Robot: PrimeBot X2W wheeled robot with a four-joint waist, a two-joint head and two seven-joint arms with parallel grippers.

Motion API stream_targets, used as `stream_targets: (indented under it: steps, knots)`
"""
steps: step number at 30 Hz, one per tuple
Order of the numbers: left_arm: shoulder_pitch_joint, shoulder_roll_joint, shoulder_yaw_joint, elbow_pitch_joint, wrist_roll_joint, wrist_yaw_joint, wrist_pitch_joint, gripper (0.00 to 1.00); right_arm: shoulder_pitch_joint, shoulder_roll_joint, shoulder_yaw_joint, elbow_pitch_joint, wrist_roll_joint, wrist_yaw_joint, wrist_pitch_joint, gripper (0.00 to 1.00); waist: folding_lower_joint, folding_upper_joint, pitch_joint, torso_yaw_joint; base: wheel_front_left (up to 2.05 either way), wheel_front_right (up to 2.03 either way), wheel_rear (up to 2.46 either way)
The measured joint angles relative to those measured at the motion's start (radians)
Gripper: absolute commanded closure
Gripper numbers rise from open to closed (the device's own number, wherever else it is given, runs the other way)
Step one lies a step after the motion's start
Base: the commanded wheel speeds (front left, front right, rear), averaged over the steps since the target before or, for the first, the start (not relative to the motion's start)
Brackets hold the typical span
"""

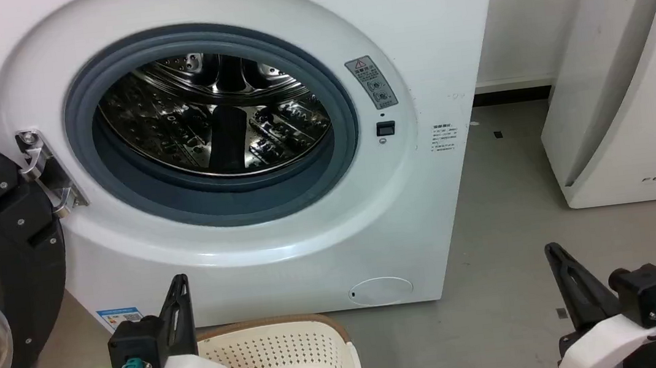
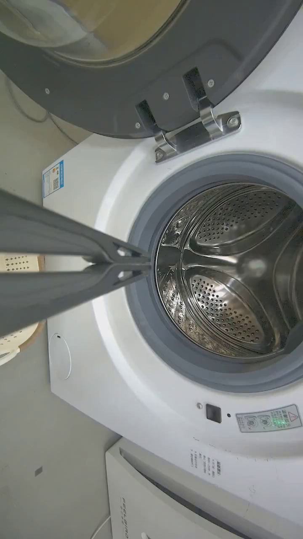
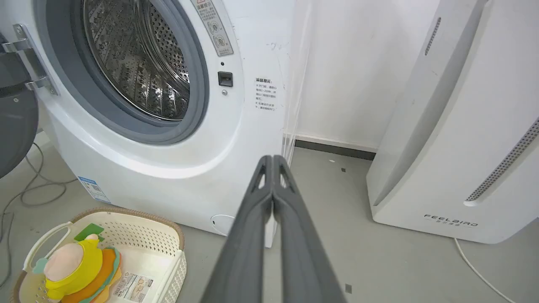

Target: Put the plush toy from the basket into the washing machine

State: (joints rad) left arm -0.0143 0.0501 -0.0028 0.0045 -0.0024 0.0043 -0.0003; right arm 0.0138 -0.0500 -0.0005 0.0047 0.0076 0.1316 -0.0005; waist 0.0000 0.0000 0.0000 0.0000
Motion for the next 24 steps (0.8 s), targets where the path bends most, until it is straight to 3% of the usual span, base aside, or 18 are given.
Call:
stream_targets:
  steps: [19, 20, 24]
  knots:
    - [0.000, 0.000, 0.000, 0.000, 0.000, 0.000, 0.000, 1.00, 0.000, 0.000, 0.000, 0.000, 0.000, 0.000, 0.000, 1.00, -0.0001, 0.0000, 0.000, 0.000, 0.00, 0.00, 0.00]
    - [0.000, 0.000, 0.000, 0.000, 0.000, 0.000, 0.000, 0.00, 0.000, 0.000, 0.000, 0.000, 0.000, 0.000, 0.000, 0.00, 0.0000, 0.0000, 0.000, 0.000, 0.00, 0.00, 0.00]
    - [0.000, 0.000, -0.003, 0.001, 0.000, 0.002, 0.000, 0.00, 0.000, 0.000, 0.000, 0.001, 0.002, 0.000, 0.000, 0.00, -0.0001, 0.0000, 0.000, 0.000, 0.00, 0.00, 0.00]
